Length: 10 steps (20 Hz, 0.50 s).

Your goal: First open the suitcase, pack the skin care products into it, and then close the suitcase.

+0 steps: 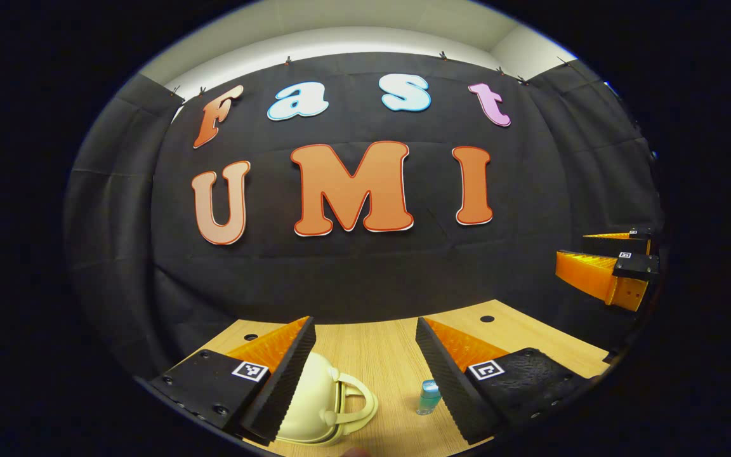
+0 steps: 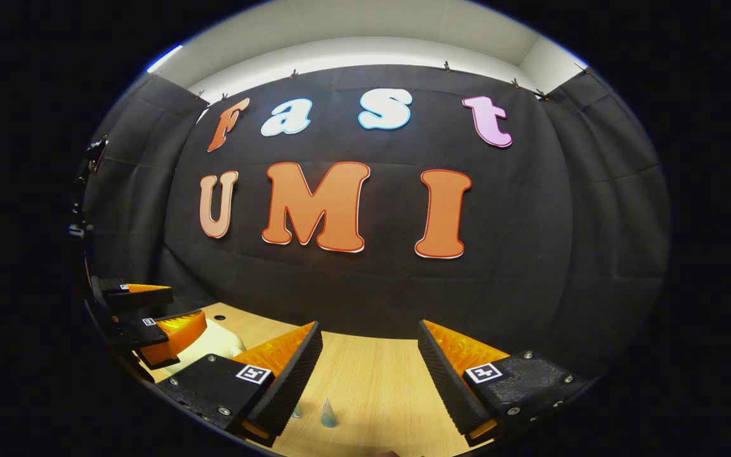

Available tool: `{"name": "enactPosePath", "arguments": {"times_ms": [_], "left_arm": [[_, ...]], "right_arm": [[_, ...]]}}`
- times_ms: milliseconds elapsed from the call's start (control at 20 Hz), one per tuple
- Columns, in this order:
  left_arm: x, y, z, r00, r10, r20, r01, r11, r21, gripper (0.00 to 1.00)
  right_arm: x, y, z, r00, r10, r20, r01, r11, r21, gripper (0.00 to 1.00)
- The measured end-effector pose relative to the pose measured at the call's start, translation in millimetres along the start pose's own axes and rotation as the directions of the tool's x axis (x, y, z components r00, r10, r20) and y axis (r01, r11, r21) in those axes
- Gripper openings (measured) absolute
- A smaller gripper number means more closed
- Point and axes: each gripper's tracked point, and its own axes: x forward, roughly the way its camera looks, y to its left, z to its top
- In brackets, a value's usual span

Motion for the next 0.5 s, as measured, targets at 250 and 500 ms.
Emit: {"name": "enactPosePath", "arguments": {"times_ms": [250,500], "left_arm": [[-4,-4,-9,1.000,-0.016,-0.024,0.017,0.999,0.032,0.98],[-4,6,-36,0.995,-0.012,-0.101,0.029,0.986,0.166,0.98]], "right_arm": [[3,-8,-4,1.000,-0.001,-0.005,0.001,1.000,0.000,0.95],[5,-12,-11,1.000,-0.001,-0.019,0.001,1.000,-0.001,0.95]]}}
